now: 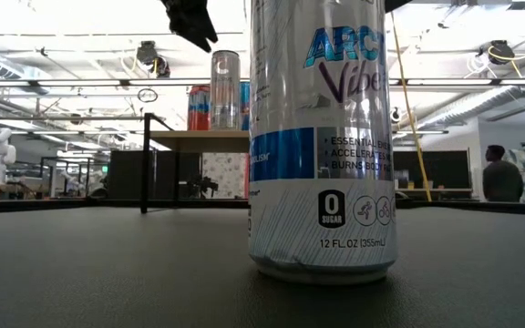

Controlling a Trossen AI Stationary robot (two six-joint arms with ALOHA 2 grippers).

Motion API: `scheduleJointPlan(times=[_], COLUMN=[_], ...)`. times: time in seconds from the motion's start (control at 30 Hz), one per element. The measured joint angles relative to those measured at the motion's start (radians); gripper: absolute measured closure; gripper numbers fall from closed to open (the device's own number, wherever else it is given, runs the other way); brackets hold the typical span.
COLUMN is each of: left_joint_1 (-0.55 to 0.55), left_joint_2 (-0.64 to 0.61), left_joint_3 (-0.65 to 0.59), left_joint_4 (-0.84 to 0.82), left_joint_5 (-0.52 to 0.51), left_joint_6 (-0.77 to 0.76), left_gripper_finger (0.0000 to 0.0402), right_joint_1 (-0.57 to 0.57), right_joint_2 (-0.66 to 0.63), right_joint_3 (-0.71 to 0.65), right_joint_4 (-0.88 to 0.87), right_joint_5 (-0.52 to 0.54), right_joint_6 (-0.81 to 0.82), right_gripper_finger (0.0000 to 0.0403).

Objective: Place canned beverage on shelf
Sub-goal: Put the white-yellow soda can on the shelf aligned with the other white-yellow soda can

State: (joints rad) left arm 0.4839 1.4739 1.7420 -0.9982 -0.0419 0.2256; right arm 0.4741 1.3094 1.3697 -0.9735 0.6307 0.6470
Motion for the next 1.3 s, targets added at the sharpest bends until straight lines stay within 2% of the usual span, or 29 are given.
scheduleJointPlan(times=[0.27, 0.37, 0.57, 0.8, 1.13, 1.3], left_joint_1=[0.000, -0.002, -0.002, -0.002, -0.002, -0.002], left_joint_2=[-0.129, -0.170, -0.223, -0.243, -0.245, -0.245], left_joint_3=[0.000, 0.000, 0.000, 0.000, 0.000, 0.000], left_joint_4=[-0.107, -0.150, -0.280, -0.323, -0.345, -0.354], left_joint_5=[0.002, 0.011, 0.014, 0.046, 0.049, 0.053], left_joint_6=[-0.016, -0.070, -0.090, -0.090, -0.088, -0.087], left_gripper_finger=[0.0063, 0.0063, 0.0063, 0.0063, 0.0063, 0.0063], right_joint_1=[-0.064, -0.088, -0.128, -0.197, -0.322, -0.395], right_joint_2=[0.000, 0.000, 0.000, 0.000, 0.000, 0.000], right_joint_3=[0.000, 0.000, 0.000, 0.000, 0.000, 0.000], right_joint_4=[0.155, 0.196, 0.215, 0.222, 0.422, 0.461], right_joint_5=[0.000, 0.001, 0.001, 0.001, -0.004, -0.006], right_joint_6=[-0.135, -0.170, -0.200, -0.309, -0.530, -0.566], right_gripper_finger=[0.0158, 0.0158, 0.0158, 0.0158, 0.0158, 0.0158])
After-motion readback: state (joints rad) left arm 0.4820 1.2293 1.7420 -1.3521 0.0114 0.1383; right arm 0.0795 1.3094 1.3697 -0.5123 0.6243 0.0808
